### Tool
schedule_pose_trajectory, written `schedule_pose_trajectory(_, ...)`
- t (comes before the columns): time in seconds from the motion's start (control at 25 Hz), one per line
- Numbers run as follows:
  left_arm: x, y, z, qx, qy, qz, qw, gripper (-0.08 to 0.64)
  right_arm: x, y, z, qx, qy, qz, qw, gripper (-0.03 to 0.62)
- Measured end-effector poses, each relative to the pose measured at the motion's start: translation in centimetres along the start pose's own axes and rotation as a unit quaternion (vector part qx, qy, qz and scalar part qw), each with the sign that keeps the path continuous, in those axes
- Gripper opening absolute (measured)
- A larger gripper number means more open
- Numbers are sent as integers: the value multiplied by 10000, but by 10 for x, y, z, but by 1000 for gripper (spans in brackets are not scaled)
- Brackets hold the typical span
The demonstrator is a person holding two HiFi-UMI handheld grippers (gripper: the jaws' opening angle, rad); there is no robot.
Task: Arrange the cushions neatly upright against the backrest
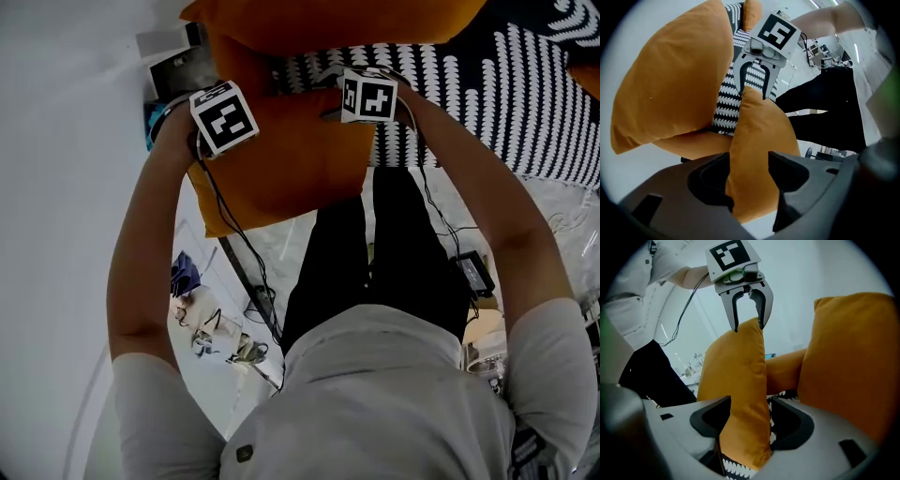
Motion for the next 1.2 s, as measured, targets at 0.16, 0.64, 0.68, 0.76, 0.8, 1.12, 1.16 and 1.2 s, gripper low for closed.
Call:
schedule_pose_trajectory(0.16,18,-3,11,130,116,293,9994,265,24,8,-17,-16,-214,191,9996,273)
schedule_pose_trajectory(0.64,49,-9,25,315,432,660,9964,272,66,16,-30,-391,-1145,488,9915,285)
schedule_pose_trajectory(0.68,53,-6,26,270,463,754,9957,272,69,16,-31,-374,-1206,504,9907,287)
schedule_pose_trajectory(0.76,60,-6,28,223,522,813,9951,272,74,17,-32,-290,-1372,523,9887,287)
schedule_pose_trajectory(0.8,62,-7,29,226,553,789,9951,272,76,17,-33,-240,-1467,521,9875,287)
schedule_pose_trajectory(1.12,63,-15,28,428,826,620,9937,208,84,16,-33,-112,-1927,475,9800,240)
schedule_pose_trajectory(1.16,63,-15,28,436,833,620,9936,197,84,15,-32,-152,-1909,502,9802,217)
schedule_pose_trajectory(1.2,63,-15,27,448,836,622,9935,183,84,14,-31,-195,-1873,540,9806,192)
Point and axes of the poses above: the fingertips, and each gripper's own axes: x forward along the fingers, z to its left, y out of its underside, the point moved 6 cm from there along -x, backward along the fingers, and after that the axes turned 10 degrees about z, right-handed, at the moved point
